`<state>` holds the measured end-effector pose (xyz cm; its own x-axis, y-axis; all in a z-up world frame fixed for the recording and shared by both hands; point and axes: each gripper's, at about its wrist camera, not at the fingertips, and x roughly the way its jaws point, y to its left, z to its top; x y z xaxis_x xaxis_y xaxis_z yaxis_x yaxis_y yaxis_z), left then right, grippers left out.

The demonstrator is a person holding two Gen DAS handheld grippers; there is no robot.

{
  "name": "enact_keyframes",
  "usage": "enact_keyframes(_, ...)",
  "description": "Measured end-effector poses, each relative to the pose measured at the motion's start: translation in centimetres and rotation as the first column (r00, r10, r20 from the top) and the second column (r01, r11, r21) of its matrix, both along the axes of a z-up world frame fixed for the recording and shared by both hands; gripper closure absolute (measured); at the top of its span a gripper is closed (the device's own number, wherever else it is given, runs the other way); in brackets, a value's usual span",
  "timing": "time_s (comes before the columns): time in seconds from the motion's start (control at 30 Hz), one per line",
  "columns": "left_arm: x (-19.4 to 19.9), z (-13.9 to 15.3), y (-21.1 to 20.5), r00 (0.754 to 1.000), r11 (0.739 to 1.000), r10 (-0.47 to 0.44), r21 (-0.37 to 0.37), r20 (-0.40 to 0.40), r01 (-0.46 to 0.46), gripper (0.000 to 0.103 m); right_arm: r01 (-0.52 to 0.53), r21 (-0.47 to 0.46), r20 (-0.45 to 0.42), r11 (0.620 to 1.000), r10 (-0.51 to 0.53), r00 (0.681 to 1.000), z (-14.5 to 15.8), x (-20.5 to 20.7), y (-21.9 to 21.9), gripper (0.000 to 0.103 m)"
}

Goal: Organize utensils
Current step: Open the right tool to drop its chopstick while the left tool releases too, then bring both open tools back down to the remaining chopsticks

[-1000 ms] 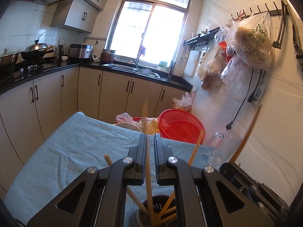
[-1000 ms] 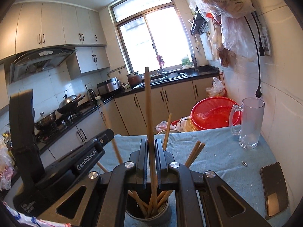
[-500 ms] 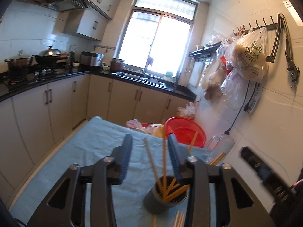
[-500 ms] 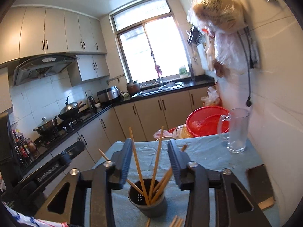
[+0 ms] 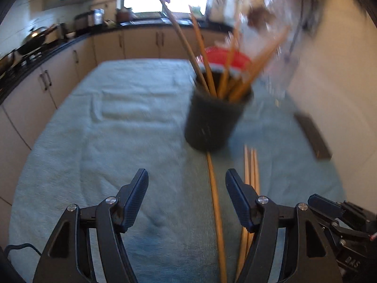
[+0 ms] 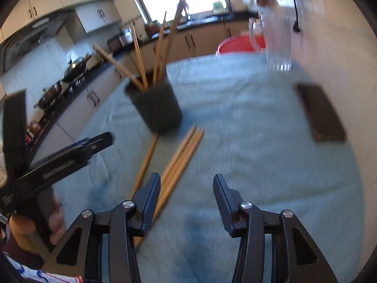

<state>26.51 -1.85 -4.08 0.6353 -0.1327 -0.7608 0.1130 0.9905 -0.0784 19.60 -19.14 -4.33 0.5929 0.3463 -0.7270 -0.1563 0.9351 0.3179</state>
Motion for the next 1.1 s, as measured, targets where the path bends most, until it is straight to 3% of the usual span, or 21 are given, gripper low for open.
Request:
enact_keyframes(0.1, 0.6, -1.7, -1.6, 0.998, 0.997, -0.047, 0.066, -0.032, 0.049, 0.045, -0.021, -0.005, -0.045, 1.000, 0.021, 0.999, -1.4, 0.4, 0.3, 0.063)
enact_keyframes(0.2, 1.2, -3.4, -2.7, 0.993, 0.989, -0.084, 0.111, -0.081, 0.092, 0.072, -0.045, -0.016, -0.061, 0.999, 0.043, 0.997, -1.9, 1.2, 0.9, 0.065)
enact_keyframes(0.27, 1.2, -3.4, -2.7, 0.996, 0.991, -0.072, 0.106, -0.060, 0.078, 0.077, -0.054, -0.023, -0.065, 0.998, 0.052, 0.997, -2.0, 1.3, 1.4, 0.065)
enact_keyframes(0.33, 1.7, -4.0, -2.9, 0.994, 0.987, -0.049, 0.149, -0.094, 0.063, 0.092, -0.063, -0.031, -0.071, 0.998, 0.060, 0.996, -2.5, 1.6, 2.1, 0.065)
enact_keyframes(0.43, 1.2, -4.1, -3.3, 0.994, 0.968, -0.063, 0.235, -0.089, 0.083, 0.097, -0.071, -0.057, -0.083, 0.996, 0.067, 0.994, -3.0, 2.2, 3.2, 0.065)
enact_keyframes(0.53, 0.6, -4.0, -2.7, 0.994, 0.960, -0.058, 0.268, -0.095, 0.081, 0.097, -0.083, -0.115, -0.087, 0.990, 0.073, 0.993, -3.2, 2.5, 4.4, 0.067)
enact_keyframes(0.7, 0.4, -3.7, 0.0, 0.990, 0.993, -0.054, 0.095, -0.128, 0.067, 0.097, -0.093, -0.197, -0.101, 0.976, 0.075, 0.992, -3.0, 2.7, 5.6, 0.073)
enact_keyframes(0.9, 0.4, -3.6, 0.6, 0.989, 0.997, -0.060, 0.030, -0.133, 0.065, 0.097, -0.110, -0.319, -0.137, 0.941, 0.070, 0.988, -3.5, 3.1, 6.6, 0.074)
enact_keyframes(1.03, 1.3, -3.2, 0.9, 0.985, 0.997, -0.065, -0.045, -0.160, 0.059, 0.097, -0.127, -0.354, -0.184, 0.927, 0.064, 0.981, -3.4, 4.7, 7.4, 0.075)
enact_keyframes(1.1, 1.6, -3.0, 0.7, 0.984, 0.996, -0.063, -0.065, -0.164, 0.053, 0.097, -0.120, -0.330, -0.205, 0.936, 0.053, 0.977, -3.4, 5.6, 6.8, 0.086)
